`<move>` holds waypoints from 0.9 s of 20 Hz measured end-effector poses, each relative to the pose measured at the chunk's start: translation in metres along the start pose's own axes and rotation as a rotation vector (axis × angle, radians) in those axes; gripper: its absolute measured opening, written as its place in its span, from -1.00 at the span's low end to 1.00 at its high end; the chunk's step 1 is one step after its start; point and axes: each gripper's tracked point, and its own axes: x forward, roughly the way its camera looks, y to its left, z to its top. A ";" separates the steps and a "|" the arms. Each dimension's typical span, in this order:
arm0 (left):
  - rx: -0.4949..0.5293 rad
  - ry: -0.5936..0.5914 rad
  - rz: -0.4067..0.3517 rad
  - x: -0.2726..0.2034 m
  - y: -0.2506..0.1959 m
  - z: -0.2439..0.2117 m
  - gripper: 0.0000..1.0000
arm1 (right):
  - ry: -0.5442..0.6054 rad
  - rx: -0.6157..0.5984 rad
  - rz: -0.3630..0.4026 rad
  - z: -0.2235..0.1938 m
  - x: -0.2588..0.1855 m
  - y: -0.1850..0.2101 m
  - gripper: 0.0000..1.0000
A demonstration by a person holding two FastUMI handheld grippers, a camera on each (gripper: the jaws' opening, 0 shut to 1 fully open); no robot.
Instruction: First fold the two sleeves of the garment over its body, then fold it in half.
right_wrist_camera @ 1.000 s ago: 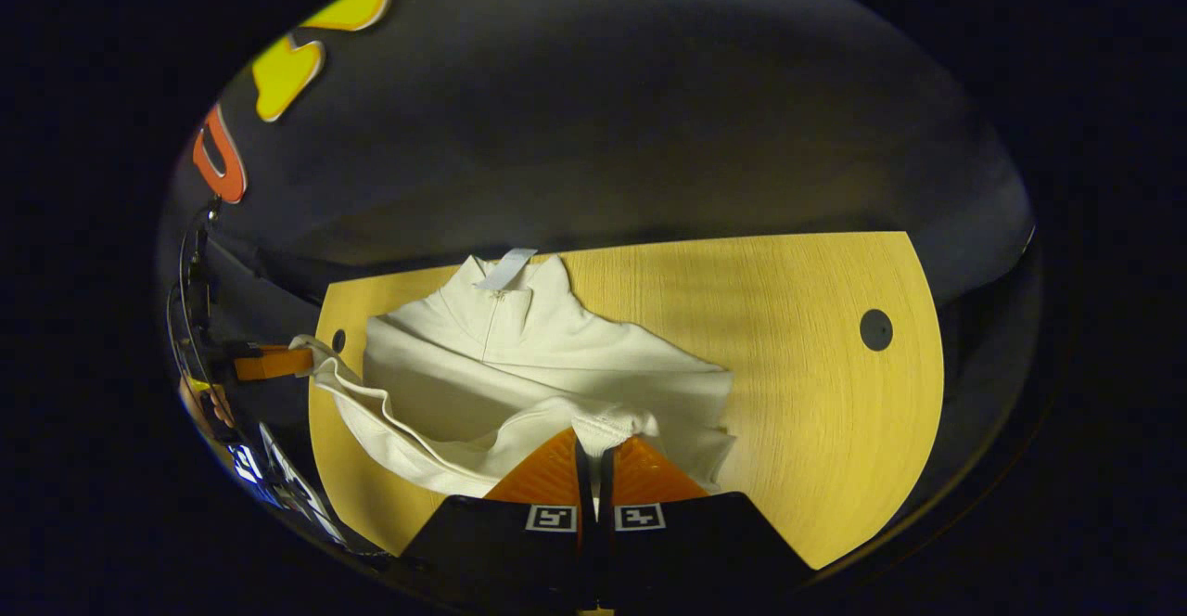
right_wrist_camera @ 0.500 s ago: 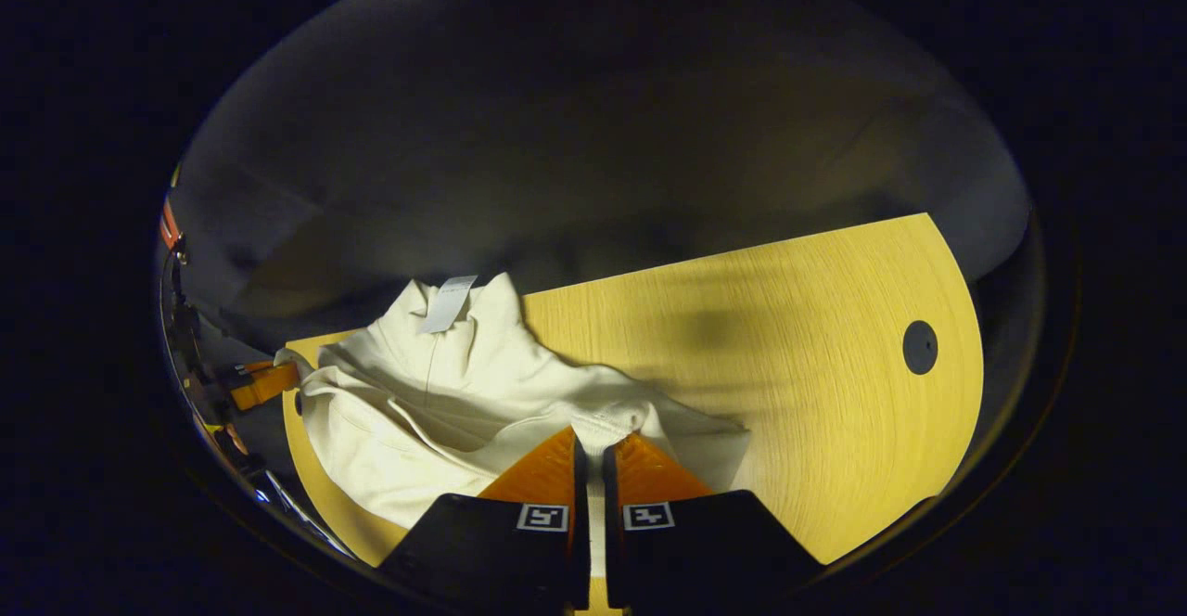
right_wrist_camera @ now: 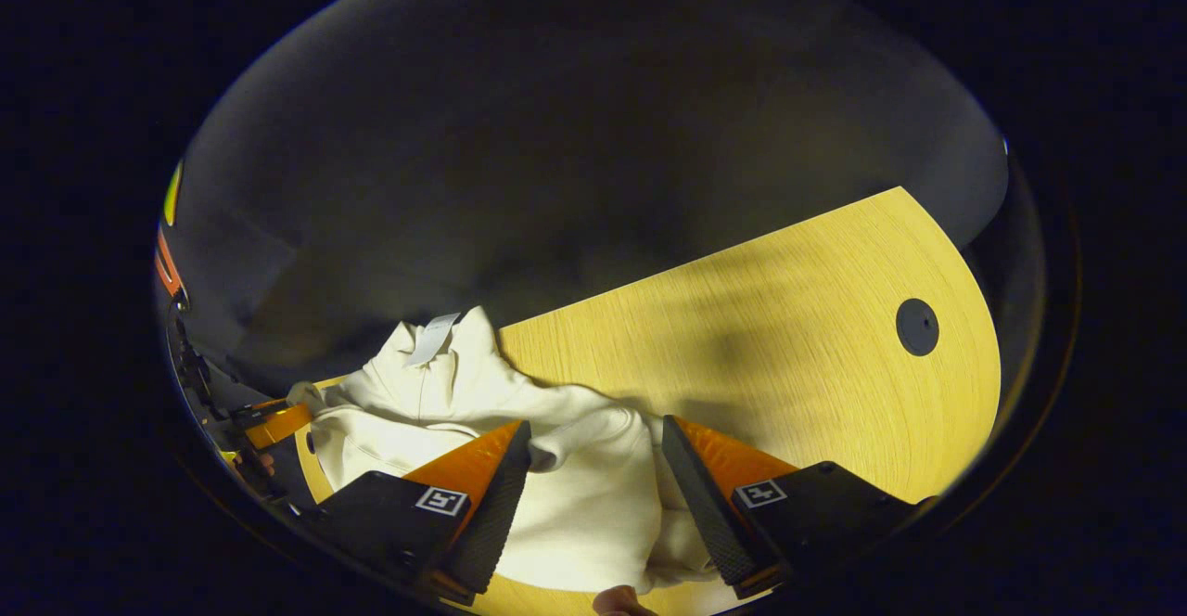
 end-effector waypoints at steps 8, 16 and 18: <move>-0.079 -0.026 -0.048 -0.037 -0.012 -0.023 0.96 | -0.047 -0.106 -0.010 -0.015 -0.043 0.020 0.82; -0.113 -0.100 -0.052 -0.131 -0.027 -0.070 0.95 | -0.159 -0.223 -0.031 -0.053 -0.146 0.032 0.92; -0.142 -0.114 -0.051 -0.157 -0.029 -0.088 0.96 | -0.211 -0.252 -0.021 -0.059 -0.183 0.037 0.92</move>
